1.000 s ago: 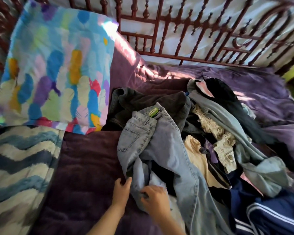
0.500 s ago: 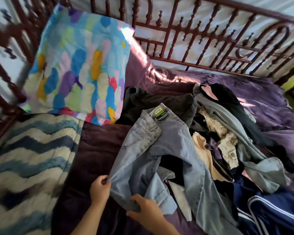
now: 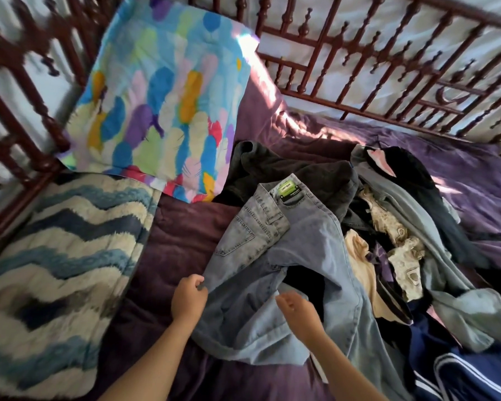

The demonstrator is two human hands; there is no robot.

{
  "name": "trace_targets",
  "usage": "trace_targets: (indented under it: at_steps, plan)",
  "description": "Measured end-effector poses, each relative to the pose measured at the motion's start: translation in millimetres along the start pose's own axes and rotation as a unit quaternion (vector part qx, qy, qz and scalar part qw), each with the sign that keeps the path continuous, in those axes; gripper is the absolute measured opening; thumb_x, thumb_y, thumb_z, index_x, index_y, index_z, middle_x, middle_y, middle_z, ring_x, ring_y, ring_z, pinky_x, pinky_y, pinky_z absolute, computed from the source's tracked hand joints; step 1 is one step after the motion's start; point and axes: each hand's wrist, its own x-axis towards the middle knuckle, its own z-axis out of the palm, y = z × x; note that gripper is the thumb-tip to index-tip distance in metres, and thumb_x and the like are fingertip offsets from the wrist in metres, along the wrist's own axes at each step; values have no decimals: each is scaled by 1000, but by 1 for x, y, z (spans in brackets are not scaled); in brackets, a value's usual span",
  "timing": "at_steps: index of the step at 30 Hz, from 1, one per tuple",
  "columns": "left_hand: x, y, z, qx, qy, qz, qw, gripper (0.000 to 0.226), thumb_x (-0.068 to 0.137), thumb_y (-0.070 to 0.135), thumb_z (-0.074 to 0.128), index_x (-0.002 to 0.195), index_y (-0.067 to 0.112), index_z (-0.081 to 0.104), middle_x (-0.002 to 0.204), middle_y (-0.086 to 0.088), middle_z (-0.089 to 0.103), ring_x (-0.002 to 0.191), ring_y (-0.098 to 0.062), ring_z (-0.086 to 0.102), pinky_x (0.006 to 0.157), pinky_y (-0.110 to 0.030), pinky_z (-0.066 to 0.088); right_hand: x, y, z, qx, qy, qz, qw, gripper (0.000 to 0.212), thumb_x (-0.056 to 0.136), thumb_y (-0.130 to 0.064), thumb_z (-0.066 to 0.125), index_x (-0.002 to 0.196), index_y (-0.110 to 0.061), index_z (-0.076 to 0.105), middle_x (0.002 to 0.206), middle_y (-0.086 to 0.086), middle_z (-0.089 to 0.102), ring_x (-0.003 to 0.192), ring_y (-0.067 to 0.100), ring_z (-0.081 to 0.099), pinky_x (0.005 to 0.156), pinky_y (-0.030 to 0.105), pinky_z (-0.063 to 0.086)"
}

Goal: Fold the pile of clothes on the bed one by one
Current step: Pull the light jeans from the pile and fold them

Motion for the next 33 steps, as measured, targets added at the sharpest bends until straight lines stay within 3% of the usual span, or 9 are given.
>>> trace_targets:
  at_steps: [4, 7, 10, 15, 18, 22, 26, 30, 33]
  plan:
    - [19, 29, 15, 28, 2, 66, 997, 25, 88, 8, 55, 110, 6, 65, 113, -12, 61, 102, -29, 59, 82, -36, 45, 33, 11, -33, -23, 29, -16, 999, 24, 97, -29, 44, 87, -20, 64, 84, -7, 52, 94, 20, 52, 71, 22, 37]
    - [36, 51, 28, 76, 5, 157, 985, 23, 89, 12, 56, 109, 5, 66, 113, -10, 60, 105, -27, 56, 82, -35, 46, 64, 13, -64, -10, 88, -7, 996, 39, 94, -39, 42, 98, -8, 65, 97, 2, 56, 103, 24, 51, 78, 26, 33]
    - [52, 67, 45, 122, -12, 230, 965, 19, 84, 12, 64, 101, 4, 68, 104, -9, 63, 99, -28, 60, 76, -35, 50, 94, 11, -94, -12, 114, 7, 993, 28, 96, -23, 48, 108, -4, 64, 108, 10, 56, 111, 29, 49, 82, 28, 31]
    - [81, 106, 81, 214, -53, 308, 925, 30, 44, 25, 92, 62, 19, 69, 66, 6, 62, 58, -11, 62, 45, -17, 47, 167, 20, -120, -84, 102, 8, 991, 33, 97, -29, 47, 120, -9, 59, 125, 14, 52, 122, 33, 43, 101, 35, 31]
    - [98, 142, 106, 240, -25, 350, 905, 38, 40, 31, 93, 69, 21, 70, 70, 7, 62, 63, -12, 63, 46, -21, 48, 210, 19, -130, -119, 83, 2, 989, 37, 95, -32, 45, 126, -13, 53, 131, 10, 47, 125, 30, 38, 102, 37, 31]
    - [119, 156, 125, 313, -27, 314, 896, 56, 62, 35, 84, 111, 16, 64, 112, -7, 58, 104, -27, 58, 76, -37, 51, 251, 21, -136, -164, 79, 42, 982, 48, 93, -29, 46, 140, -21, 38, 144, 7, 34, 132, 28, 30, 106, 42, 28]
    - [135, 120, 138, 363, -47, 308, 878, 68, 19, 26, 95, 83, 14, 73, 88, -12, 67, 77, -31, 67, 52, -39, 54, 269, 32, -126, -194, 44, 86, 976, 61, 90, -28, 48, 146, -24, 23, 146, 10, 31, 130, 34, 32, 105, 44, 29]
    - [141, 114, 132, 306, -30, 324, 895, 40, 34, 12, 92, 64, 13, 65, 65, -2, 62, 56, -20, 62, 36, -23, 44, 272, 33, -119, -223, 75, 81, 969, 59, 90, -23, 48, 144, -23, 25, 139, 11, 39, 126, 33, 37, 99, 41, 34]
    - [152, 131, 109, 156, 50, 288, 944, 17, 57, 8, 78, 65, 8, 62, 58, -4, 59, 52, -20, 60, 36, -21, 40, 273, 29, -124, -150, 118, 72, 979, 50, 88, -8, 42, 136, -21, 39, 127, 9, 52, 115, 33, 50, 78, 35, 40]
